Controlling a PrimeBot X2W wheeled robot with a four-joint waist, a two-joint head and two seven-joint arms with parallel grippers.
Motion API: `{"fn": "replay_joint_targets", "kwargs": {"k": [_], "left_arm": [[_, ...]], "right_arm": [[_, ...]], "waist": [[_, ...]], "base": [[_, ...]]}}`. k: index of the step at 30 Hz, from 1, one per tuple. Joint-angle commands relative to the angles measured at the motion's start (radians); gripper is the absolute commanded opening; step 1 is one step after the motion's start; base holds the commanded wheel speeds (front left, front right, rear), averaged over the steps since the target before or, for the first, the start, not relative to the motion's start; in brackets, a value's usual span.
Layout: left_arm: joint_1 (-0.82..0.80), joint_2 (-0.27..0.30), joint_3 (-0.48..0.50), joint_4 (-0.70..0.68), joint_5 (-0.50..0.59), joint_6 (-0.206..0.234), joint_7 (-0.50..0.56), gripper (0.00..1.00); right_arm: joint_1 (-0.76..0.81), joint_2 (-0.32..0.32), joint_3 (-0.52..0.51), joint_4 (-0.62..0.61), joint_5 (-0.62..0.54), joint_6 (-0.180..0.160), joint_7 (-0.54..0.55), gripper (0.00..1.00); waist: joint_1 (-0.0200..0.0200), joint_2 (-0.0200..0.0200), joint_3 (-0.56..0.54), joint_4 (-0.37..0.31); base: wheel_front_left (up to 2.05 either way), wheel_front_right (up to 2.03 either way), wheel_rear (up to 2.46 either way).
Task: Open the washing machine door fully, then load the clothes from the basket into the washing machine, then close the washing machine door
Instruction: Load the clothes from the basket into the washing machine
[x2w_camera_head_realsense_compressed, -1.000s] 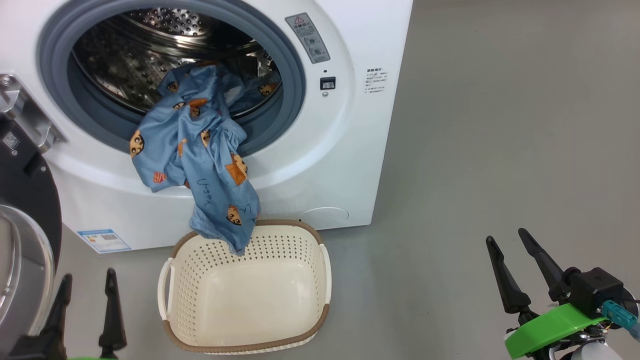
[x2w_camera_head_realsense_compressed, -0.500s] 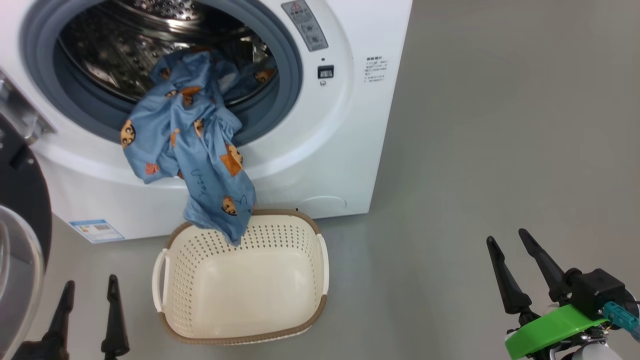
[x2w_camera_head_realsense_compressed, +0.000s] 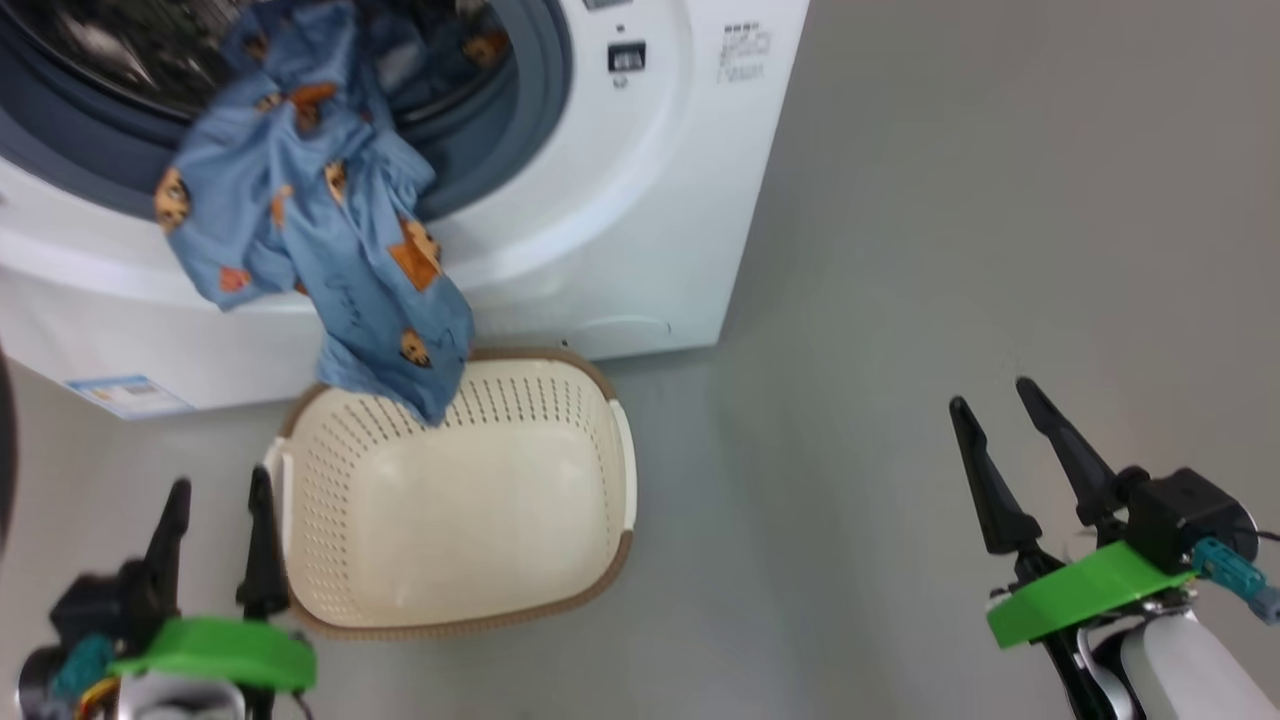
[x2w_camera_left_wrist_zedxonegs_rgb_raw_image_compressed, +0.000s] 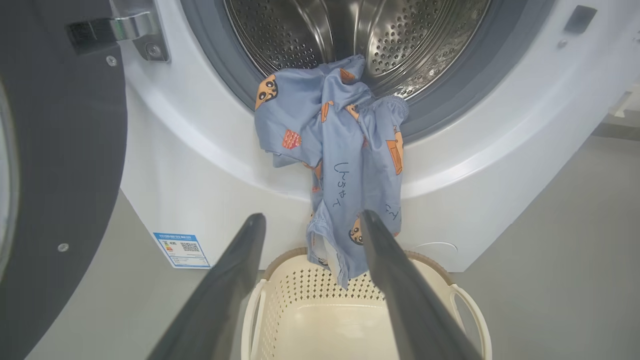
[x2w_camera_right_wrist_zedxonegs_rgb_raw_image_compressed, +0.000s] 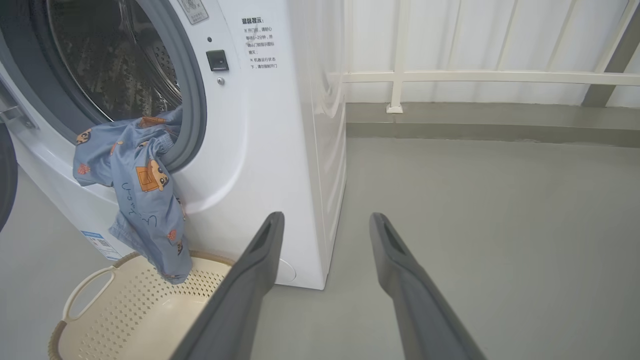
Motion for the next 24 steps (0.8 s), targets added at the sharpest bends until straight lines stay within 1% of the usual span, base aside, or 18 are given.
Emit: {"fn": "replay_joint_targets", "kwargs": {"k": [1, 13, 19, 24], "left_arm": [[-0.045, 0.020, 0.022, 0.002, -0.007, -0.002, -0.006, 1.00], [-0.314, 0.046, -0.045, 0.202, -0.050, -0.003, -0.006, 1.00], [-0.437, 0.059, -0.037, 0.308, -0.053, -0.003, -0.006, 1.00], [-0.523, 0.070, -0.027, 0.372, -0.045, -0.003, -0.006, 1.00]], "right_arm": [[-0.024, -0.009, 0.021, -0.026, -0.001, 0.004, -0.008, 0.88], [-0.126, 0.009, 0.058, -0.026, -0.003, 0.004, -0.008, 0.89], [-0.161, 0.020, 0.072, -0.023, -0.003, 0.004, -0.008, 0.89], [-0.178, 0.024, 0.072, -0.025, 0.000, 0.004, -0.008, 0.89]], "waist": [[0.0000, 0.0000, 0.064, -0.019], [0.0000, 0.0000, 0.208, -0.060], [0.0000, 0.0000, 0.256, -0.092], [0.0000, 0.0000, 0.291, -0.116]], "base": [[0.00, 0.00, 0.00], [0.00, 0.00, 0.00], [0.00, 0.00, 0.00], [0.00, 0.00, 0.00]]}}
